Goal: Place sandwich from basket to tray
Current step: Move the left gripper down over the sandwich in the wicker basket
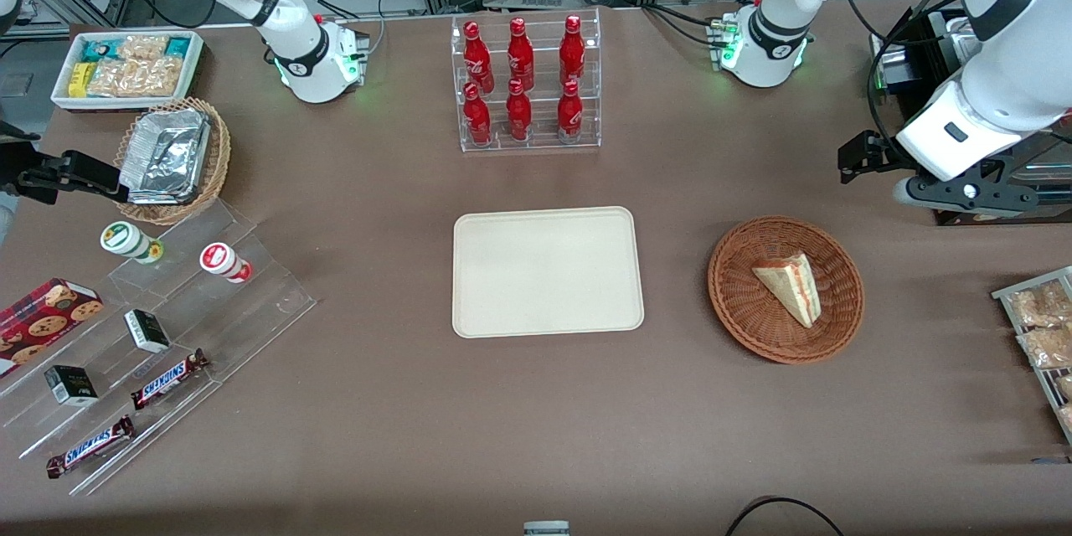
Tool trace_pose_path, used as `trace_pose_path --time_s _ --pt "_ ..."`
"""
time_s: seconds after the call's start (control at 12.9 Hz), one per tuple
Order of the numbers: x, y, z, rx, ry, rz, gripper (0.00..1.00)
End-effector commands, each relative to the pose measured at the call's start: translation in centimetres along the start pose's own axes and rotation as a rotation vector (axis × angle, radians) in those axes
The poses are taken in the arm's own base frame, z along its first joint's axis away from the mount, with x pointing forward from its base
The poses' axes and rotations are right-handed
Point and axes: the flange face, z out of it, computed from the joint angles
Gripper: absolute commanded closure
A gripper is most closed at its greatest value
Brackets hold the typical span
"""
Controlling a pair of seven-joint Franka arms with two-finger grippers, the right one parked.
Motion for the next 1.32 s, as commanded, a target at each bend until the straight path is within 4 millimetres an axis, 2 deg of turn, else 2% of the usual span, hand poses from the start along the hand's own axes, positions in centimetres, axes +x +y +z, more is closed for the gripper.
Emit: trace_pose_path --time_s 0.0,0.16,0.39,0.85,1.09,1.24 --pt "-0.7 -0.5 -0.7 -0.008 -0.025 0.008 0.00" --pt "-0.4 -1.3 0.2 -0.008 -0.044 -0.006 0.00" --pt "0.2 -1.4 3.4 -0.007 -0.085 -0.003 0.00" --pt "0.9 -1.6 11.9 -0.005 -0.059 -0.008 0.00" --pt "1.1 -1.6 14.9 -0.003 -0.006 -0.019 0.00" --pt "1.3 -1.7 17.9 -0.003 0.038 -0.043 0.00"
